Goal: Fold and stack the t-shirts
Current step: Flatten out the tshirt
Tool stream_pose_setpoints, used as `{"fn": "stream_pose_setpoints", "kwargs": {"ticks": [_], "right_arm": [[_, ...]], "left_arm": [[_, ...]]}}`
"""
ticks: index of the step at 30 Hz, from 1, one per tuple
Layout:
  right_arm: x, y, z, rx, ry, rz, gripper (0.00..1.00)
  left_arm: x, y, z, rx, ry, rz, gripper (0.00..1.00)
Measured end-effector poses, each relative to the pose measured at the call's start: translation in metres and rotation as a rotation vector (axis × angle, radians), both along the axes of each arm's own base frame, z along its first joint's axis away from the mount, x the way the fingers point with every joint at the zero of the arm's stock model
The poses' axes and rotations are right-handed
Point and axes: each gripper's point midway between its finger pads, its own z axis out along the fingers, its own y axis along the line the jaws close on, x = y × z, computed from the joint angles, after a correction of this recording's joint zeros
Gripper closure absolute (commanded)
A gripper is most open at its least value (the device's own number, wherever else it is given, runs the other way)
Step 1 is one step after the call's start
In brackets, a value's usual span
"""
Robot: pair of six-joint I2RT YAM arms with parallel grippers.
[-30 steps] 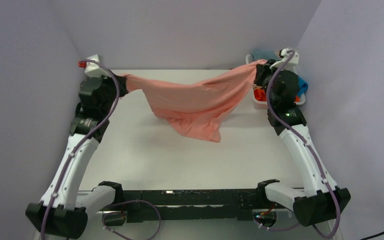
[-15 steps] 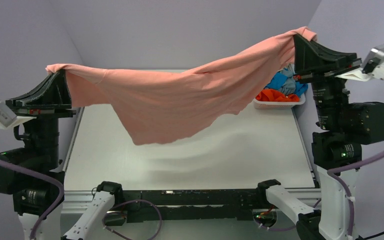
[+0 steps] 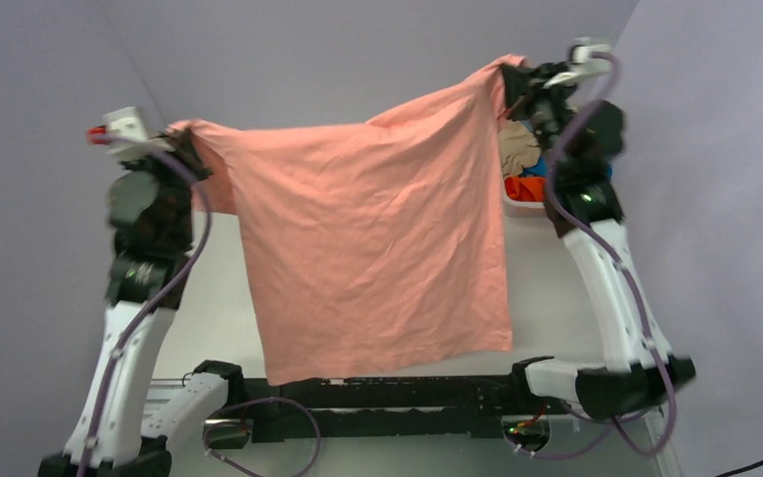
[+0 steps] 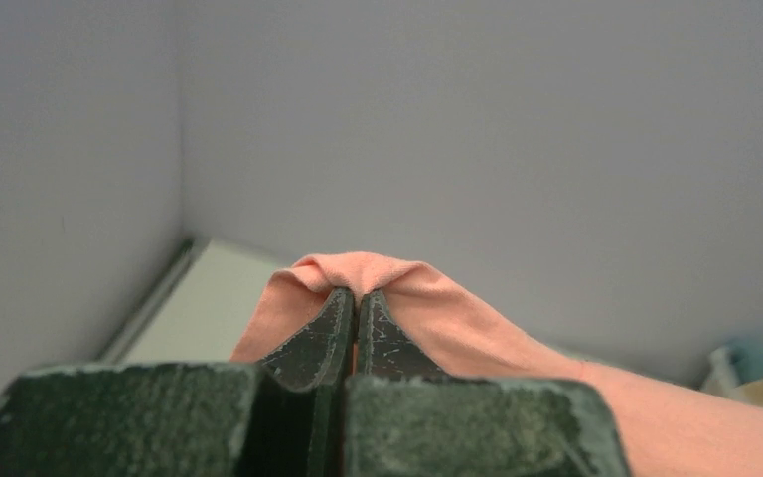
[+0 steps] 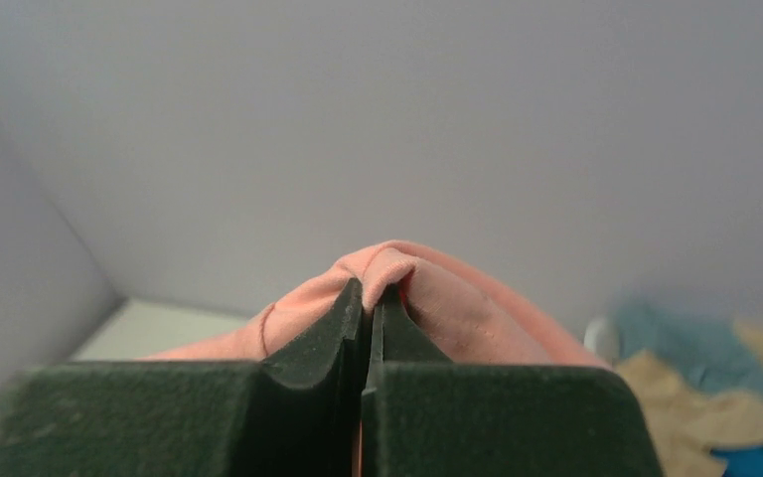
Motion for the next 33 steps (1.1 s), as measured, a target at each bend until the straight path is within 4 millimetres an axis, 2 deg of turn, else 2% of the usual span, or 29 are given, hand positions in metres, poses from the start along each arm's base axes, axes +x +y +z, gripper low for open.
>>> {"fn": "stream_pose_setpoints", "kwargs": {"ticks": [1, 2, 3, 5, 6, 7, 8, 9, 11, 13, 14, 18, 21, 24, 26, 28, 30, 33], "right_arm": [[0.027, 0.005, -0.037, -0.015, 0.078, -0.005, 0.98], [0.051, 0.009, -0.079, -0.031, 0.162, -0.011, 0.91], [0.068, 0.011, -0.116, -0.045, 0.235, -0.014, 0.76], [0.096, 0.015, -0.209, -0.073, 0.416, -0.016, 0.33], [0.104, 0.017, -0.251, -0.081, 0.502, -0.015, 0.10], [0.108, 0.017, -0.289, -0.088, 0.580, -0.017, 0.01], [0.112, 0.018, -0.321, -0.094, 0.646, -0.016, 0.00], [0.115, 0.019, -0.345, -0.099, 0.696, -0.018, 0.00], [0.116, 0.019, -0.384, -0.116, 0.787, -0.022, 0.00], [0.115, 0.018, -0.400, -0.128, 0.847, -0.026, 0.00], [0.114, 0.018, -0.400, -0.132, 0.857, -0.029, 0.00], [0.109, 0.021, -0.375, -0.128, 0.844, -0.035, 0.00], [0.080, 0.028, -0.347, -0.090, 0.841, -0.008, 0.00], [0.025, 0.048, -0.343, -0.071, 0.892, 0.064, 0.00], [-0.009, 0.064, -0.355, -0.077, 0.951, 0.112, 0.00], [-0.047, 0.078, -0.378, -0.087, 1.047, 0.159, 0.00], [-0.082, 0.085, -0.409, -0.093, 1.163, 0.188, 0.00], [-0.117, 0.080, -0.448, -0.079, 1.311, 0.170, 0.00]], "left_arm": [[0.019, 0.000, -0.040, -0.003, 0.105, 0.020, 0.43], [0.032, 0.000, -0.076, -0.010, 0.198, 0.034, 0.14], [0.042, 0.000, -0.122, -0.017, 0.311, 0.049, 0.03], [0.043, 0.002, -0.214, -0.046, 0.546, 0.079, 0.01], [0.037, 0.003, -0.251, -0.060, 0.649, 0.093, 0.01], [0.029, 0.004, -0.279, -0.070, 0.731, 0.103, 0.01], [0.023, 0.004, -0.296, -0.081, 0.787, 0.109, 0.01], [0.018, 0.003, -0.309, -0.096, 0.834, 0.112, 0.01], [0.018, -0.001, -0.320, -0.121, 0.871, 0.104, 0.01], [0.027, -0.007, -0.318, -0.144, 0.875, 0.081, 0.00], [0.033, -0.010, -0.315, -0.150, 0.871, 0.067, 0.01], [0.068, -0.029, -0.296, -0.178, 0.836, -0.023, 0.01], [0.105, -0.051, -0.283, -0.189, 0.804, -0.132, 0.01], [0.137, -0.071, -0.287, -0.201, 0.814, -0.229, 0.01], [0.155, -0.087, -0.300, -0.217, 0.842, -0.301, 0.01], [0.164, -0.099, -0.319, -0.235, 0.884, -0.361, 0.01], [0.164, -0.109, -0.346, -0.258, 0.948, -0.406, 0.01], [0.150, -0.115, -0.378, -0.284, 1.034, -0.436, 0.01]]}}
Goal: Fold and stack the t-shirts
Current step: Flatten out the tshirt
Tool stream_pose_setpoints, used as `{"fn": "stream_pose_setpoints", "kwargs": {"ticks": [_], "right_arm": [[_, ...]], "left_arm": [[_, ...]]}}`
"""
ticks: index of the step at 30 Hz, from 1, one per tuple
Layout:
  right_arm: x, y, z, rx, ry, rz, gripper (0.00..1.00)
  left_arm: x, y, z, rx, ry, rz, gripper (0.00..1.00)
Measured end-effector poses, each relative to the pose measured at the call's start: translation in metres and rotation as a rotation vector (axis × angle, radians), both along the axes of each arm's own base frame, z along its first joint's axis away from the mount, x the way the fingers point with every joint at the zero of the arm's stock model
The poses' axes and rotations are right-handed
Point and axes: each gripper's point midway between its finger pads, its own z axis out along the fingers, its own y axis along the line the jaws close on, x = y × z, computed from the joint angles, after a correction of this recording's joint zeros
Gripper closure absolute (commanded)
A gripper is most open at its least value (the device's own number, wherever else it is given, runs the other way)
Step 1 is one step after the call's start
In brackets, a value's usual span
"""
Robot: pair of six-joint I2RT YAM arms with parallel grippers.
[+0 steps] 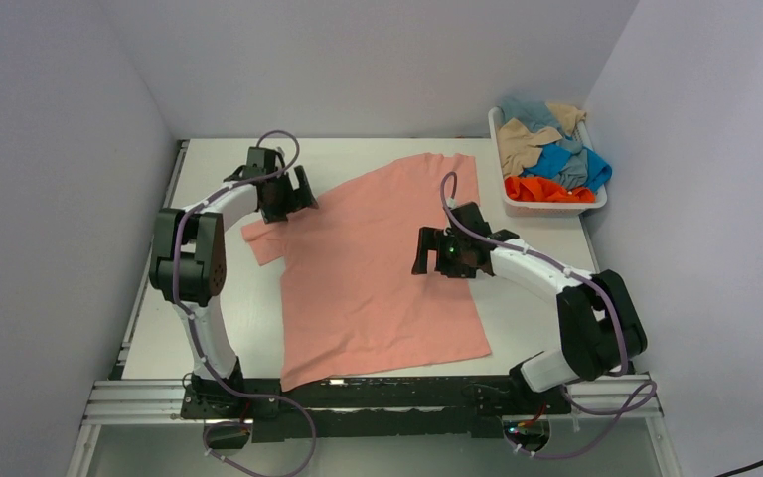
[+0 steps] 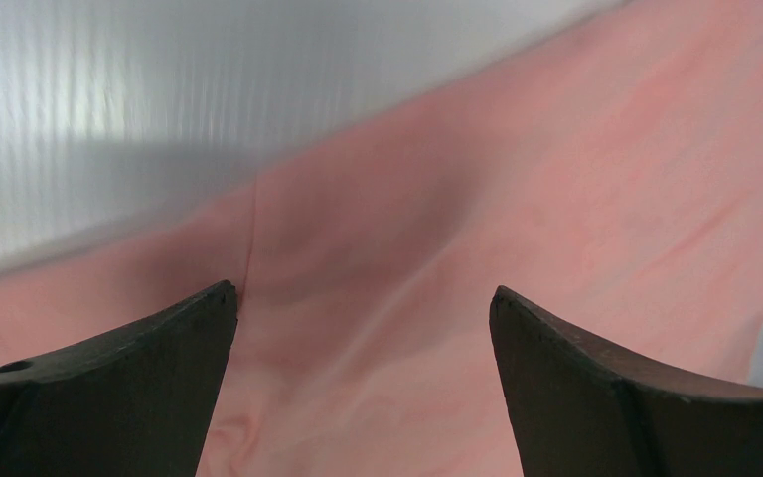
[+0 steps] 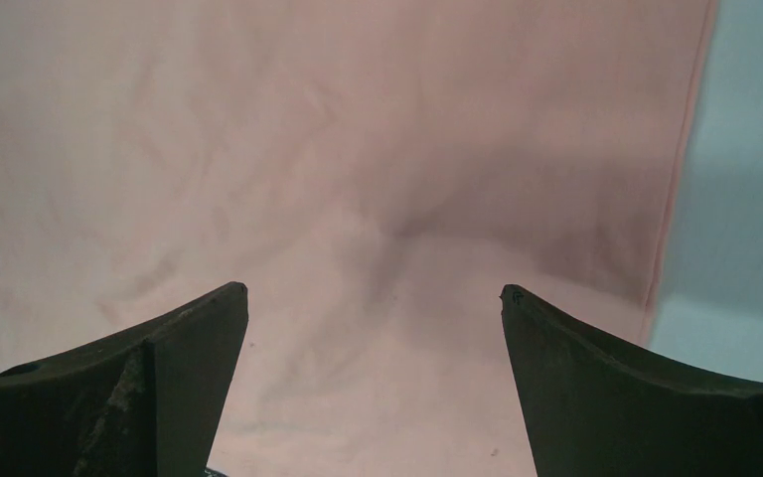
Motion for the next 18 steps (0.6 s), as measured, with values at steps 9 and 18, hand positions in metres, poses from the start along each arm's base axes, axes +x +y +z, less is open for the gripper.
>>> {"fn": "stream_pose_setpoints", "kwargs": {"ticks": [9, 18], "right_arm": [[0.035, 0.009, -0.039, -0.056, 0.123, -0.090, 0.00], [0.192, 0.013, -0.036, -0.061, -0.013, -0.166, 0.00]], "left_arm": [[-0.063, -0.001, -0.030, -0.060, 0.068, 0.012, 0.01], [-0.134, -0.009, -0.026, -0.132, 0.107, 0.031, 0.01]]}}
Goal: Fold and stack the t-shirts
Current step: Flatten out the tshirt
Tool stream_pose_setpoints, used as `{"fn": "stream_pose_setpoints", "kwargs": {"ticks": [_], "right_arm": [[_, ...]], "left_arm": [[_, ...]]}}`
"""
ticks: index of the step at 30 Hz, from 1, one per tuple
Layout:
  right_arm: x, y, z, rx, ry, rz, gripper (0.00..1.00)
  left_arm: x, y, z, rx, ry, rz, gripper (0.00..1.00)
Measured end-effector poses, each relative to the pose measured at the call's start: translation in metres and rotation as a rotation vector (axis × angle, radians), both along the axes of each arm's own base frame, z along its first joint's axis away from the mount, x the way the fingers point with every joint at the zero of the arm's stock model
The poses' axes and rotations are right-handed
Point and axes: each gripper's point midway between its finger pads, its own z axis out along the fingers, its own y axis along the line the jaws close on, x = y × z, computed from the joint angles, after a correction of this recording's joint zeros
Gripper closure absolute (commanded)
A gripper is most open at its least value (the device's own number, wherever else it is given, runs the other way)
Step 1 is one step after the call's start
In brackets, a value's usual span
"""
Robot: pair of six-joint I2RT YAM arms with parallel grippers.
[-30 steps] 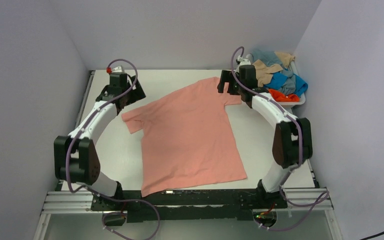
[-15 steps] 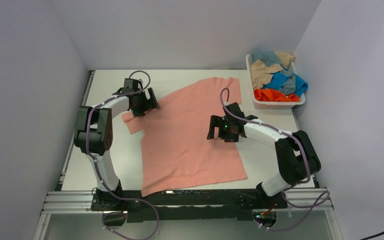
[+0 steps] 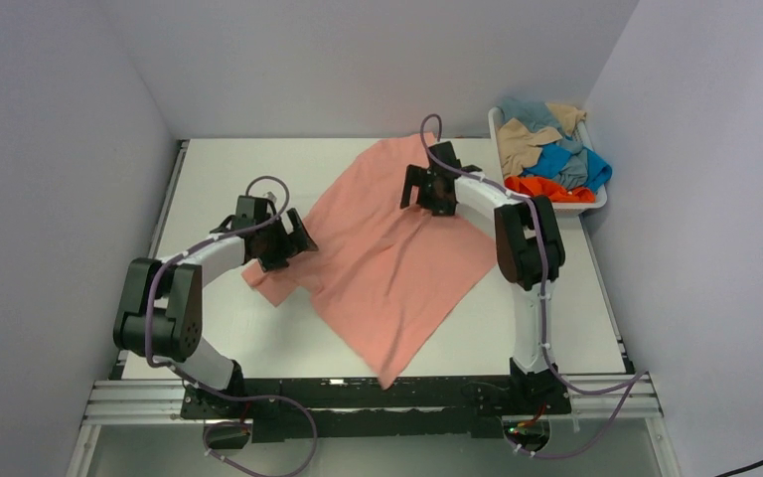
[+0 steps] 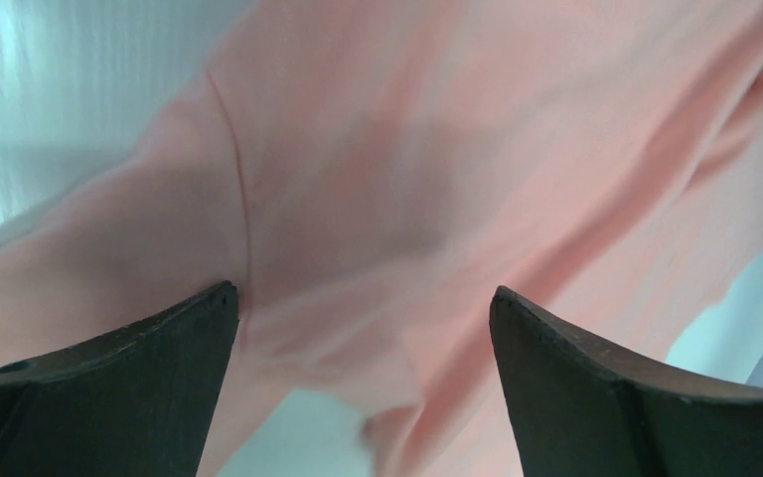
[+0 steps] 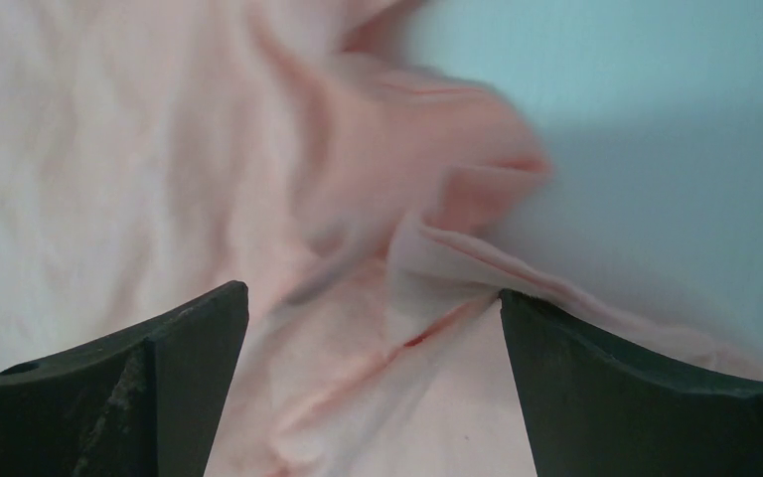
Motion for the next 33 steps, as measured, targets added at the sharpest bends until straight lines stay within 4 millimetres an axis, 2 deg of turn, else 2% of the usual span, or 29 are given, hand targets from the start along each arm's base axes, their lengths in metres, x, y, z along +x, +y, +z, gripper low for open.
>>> {"fn": "stream_pose_setpoints", "kwargs": {"ticks": [3, 5, 8, 9, 12, 14, 16, 18, 19, 21, 24, 28, 31, 33], "right_arm": [[0.045, -0.014, 0.004, -0.031, -0.061, 0.001, 0.00], [0.060, -0.025, 0.005, -0.074, -0.085, 0.018, 0.00], [0.052, -0.036, 0.008, -0.141, -0.080, 0.057, 0.00], [0.042, -0.035, 0.011, -0.162, -0.074, 0.078, 0.00], [-0.006, -0.024, 0.029, -0.198, -0.055, 0.142, 0.00], [-0.050, -0.012, 0.045, -0.204, -0.051, 0.196, 0.00], [-0.098, 0.001, 0.061, -0.196, -0.061, 0.260, 0.00], [-0.150, 0.014, 0.067, -0.185, -0.056, 0.333, 0.01], [-0.179, 0.018, 0.064, -0.184, -0.034, 0.377, 0.02], [-0.213, 0.019, 0.055, -0.187, 0.011, 0.416, 0.04], [-0.268, 0.005, 0.025, -0.230, 0.154, 0.444, 0.07], [-0.316, -0.020, 0.000, -0.280, 0.294, 0.429, 0.10], [-0.332, -0.027, -0.003, -0.255, 0.324, 0.405, 0.10], [-0.336, -0.027, -0.004, -0.231, 0.325, 0.392, 0.10]], "left_arm": [[-0.014, -0.004, 0.011, 0.005, 0.007, -0.010, 0.00], [-0.018, -0.003, 0.027, 0.016, -0.022, -0.006, 0.01], [-0.021, 0.009, 0.056, 0.055, -0.099, 0.039, 0.01], [-0.021, 0.014, 0.066, 0.071, -0.127, 0.061, 0.01], [-0.027, 0.034, 0.087, 0.118, -0.177, 0.141, 0.01], [-0.032, 0.046, 0.090, 0.146, -0.183, 0.191, 0.01], [-0.044, 0.058, 0.083, 0.173, -0.162, 0.238, 0.01], [-0.060, 0.068, 0.066, 0.198, -0.120, 0.275, 0.01], [-0.071, 0.071, 0.054, 0.208, -0.091, 0.287, 0.00], [-0.085, 0.076, 0.037, 0.218, -0.051, 0.303, 0.01], [-0.100, 0.084, 0.015, 0.221, 0.007, 0.337, 0.01], [-0.096, 0.093, 0.004, 0.203, 0.024, 0.388, 0.00], [-0.085, 0.093, -0.002, 0.186, 0.023, 0.401, 0.03], [-0.079, 0.091, -0.011, 0.177, 0.045, 0.400, 0.10]]}}
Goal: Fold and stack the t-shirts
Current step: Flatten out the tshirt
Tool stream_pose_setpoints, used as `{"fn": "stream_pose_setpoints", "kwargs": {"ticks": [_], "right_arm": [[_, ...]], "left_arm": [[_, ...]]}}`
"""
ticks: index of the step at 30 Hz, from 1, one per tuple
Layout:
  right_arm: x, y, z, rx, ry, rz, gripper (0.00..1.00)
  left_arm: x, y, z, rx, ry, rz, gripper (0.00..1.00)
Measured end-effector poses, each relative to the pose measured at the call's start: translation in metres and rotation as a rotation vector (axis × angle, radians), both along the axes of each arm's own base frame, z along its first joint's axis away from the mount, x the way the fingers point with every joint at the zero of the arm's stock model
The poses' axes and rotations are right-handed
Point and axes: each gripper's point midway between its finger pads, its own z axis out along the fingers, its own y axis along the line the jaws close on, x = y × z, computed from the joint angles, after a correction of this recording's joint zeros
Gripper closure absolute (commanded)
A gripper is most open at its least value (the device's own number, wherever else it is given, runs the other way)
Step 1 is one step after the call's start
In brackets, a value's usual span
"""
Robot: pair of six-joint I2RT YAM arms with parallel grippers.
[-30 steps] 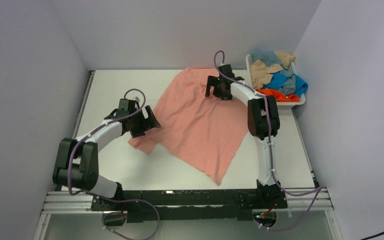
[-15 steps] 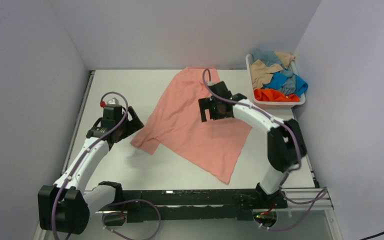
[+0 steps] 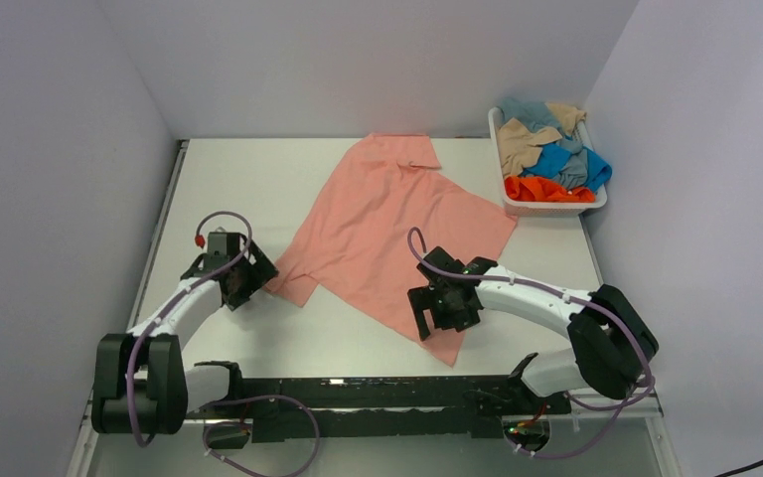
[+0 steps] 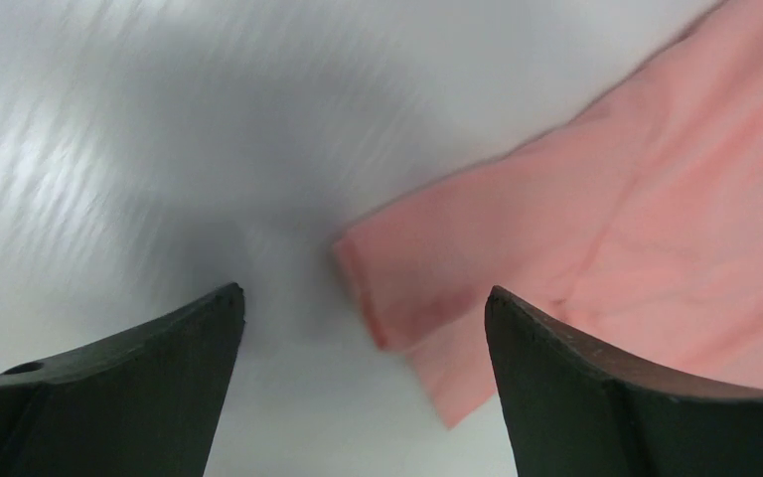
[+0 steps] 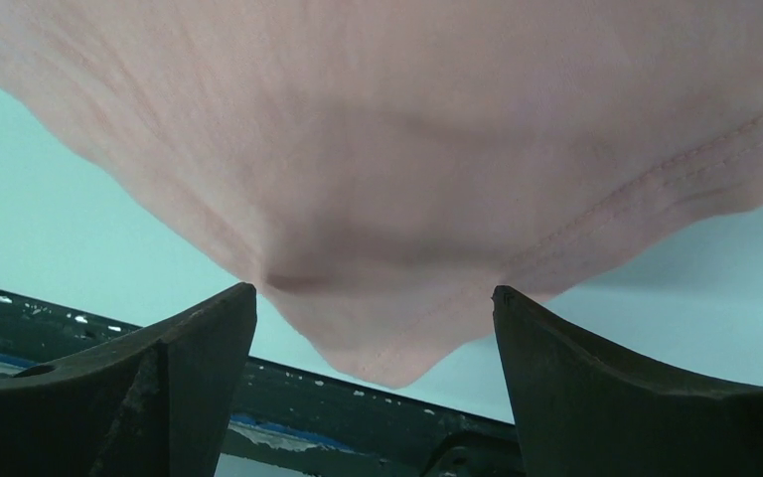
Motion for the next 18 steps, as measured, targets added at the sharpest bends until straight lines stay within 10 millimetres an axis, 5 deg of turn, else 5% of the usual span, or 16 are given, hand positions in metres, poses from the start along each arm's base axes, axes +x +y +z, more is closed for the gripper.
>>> {"fn": "stream_pose_setpoints", "kwargs": {"ticks": [3, 7, 15, 18], "right_arm": [[-0.001, 0.002, -0.006, 0.017, 0.001, -0.029, 0.09], [0.001, 0.005, -0.010, 0.024, -0.004, -0.077, 0.09], [0.010, 0.000, -0.011, 0.016, -0.036, -0.164, 0.09], [0.014, -0.006, -0.011, 0.017, -0.053, -0.208, 0.10]], "left_arm": [[0.019, -0.005, -0.001, -0.032, -0.017, -0.009, 0.26], [0.039, -0.018, -0.007, -0.102, -0.044, -0.029, 0.99], [0.047, -0.041, -0.010, -0.169, -0.044, -0.123, 1.00], [0.051, -0.056, 0.017, -0.079, -0.064, -0.203, 1.00]]}}
